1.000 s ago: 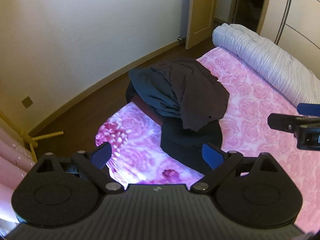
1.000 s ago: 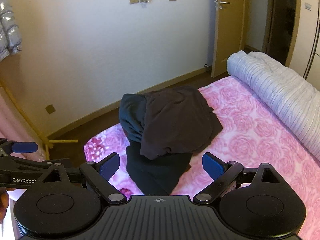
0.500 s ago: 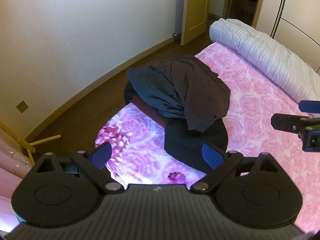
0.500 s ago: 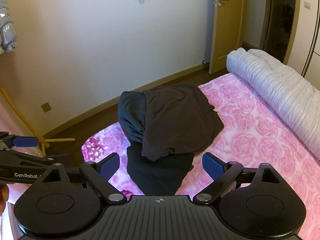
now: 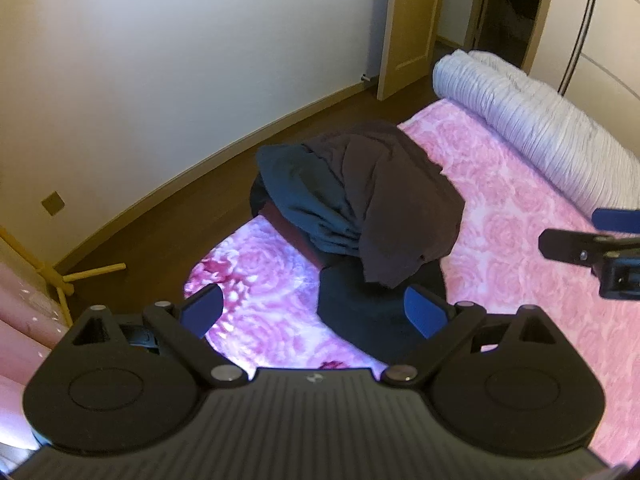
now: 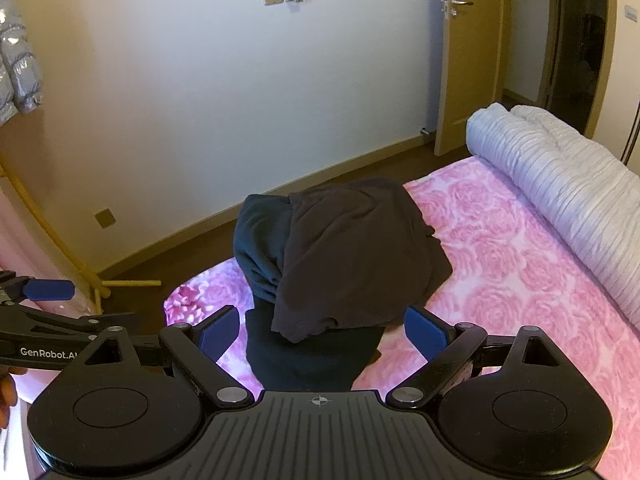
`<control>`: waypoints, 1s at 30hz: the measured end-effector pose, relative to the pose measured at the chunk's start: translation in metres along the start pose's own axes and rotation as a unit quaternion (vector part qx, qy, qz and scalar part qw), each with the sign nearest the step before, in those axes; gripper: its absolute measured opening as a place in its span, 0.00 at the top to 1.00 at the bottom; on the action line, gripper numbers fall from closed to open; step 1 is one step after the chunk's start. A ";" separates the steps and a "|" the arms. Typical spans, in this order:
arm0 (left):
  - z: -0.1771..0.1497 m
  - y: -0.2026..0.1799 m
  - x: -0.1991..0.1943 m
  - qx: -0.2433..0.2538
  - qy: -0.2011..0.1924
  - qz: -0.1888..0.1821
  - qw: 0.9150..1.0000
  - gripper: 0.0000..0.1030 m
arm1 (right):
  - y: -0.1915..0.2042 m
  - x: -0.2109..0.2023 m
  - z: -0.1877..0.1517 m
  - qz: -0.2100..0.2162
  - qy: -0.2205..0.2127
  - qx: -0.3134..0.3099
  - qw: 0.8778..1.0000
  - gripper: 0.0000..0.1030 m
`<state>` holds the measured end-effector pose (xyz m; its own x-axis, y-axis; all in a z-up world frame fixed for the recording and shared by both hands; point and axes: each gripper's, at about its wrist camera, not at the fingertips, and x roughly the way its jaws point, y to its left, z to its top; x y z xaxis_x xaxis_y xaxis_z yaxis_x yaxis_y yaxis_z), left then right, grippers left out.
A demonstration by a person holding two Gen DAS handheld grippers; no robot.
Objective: Fold clothes
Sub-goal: 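Approach the crumpled dark brown shirt on the bed with both tools, then grasp the shirt with the right tool while the left tool grasps it too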
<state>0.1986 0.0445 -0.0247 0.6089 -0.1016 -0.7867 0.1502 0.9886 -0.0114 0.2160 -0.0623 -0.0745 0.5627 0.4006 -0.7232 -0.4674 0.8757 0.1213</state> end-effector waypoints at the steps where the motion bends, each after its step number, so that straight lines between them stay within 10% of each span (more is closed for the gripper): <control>1: 0.000 -0.003 0.000 -0.005 -0.003 0.000 1.000 0.07 | -0.003 -0.001 0.000 0.001 -0.001 -0.002 1.000 0.10; 18: -0.001 -0.042 0.005 0.019 -0.021 0.002 1.000 0.07 | -0.054 -0.001 -0.007 0.001 0.006 -0.001 1.000 0.10; 30: 0.043 -0.039 0.095 0.227 -0.015 -0.018 0.974 0.07 | -0.052 0.060 -0.011 -0.011 0.016 -0.037 0.999 0.17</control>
<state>0.2840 -0.0087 -0.0724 0.6190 -0.1453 -0.7718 0.4964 0.8340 0.2411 0.2671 -0.0871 -0.1315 0.5521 0.3708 -0.7467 -0.5047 0.8615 0.0546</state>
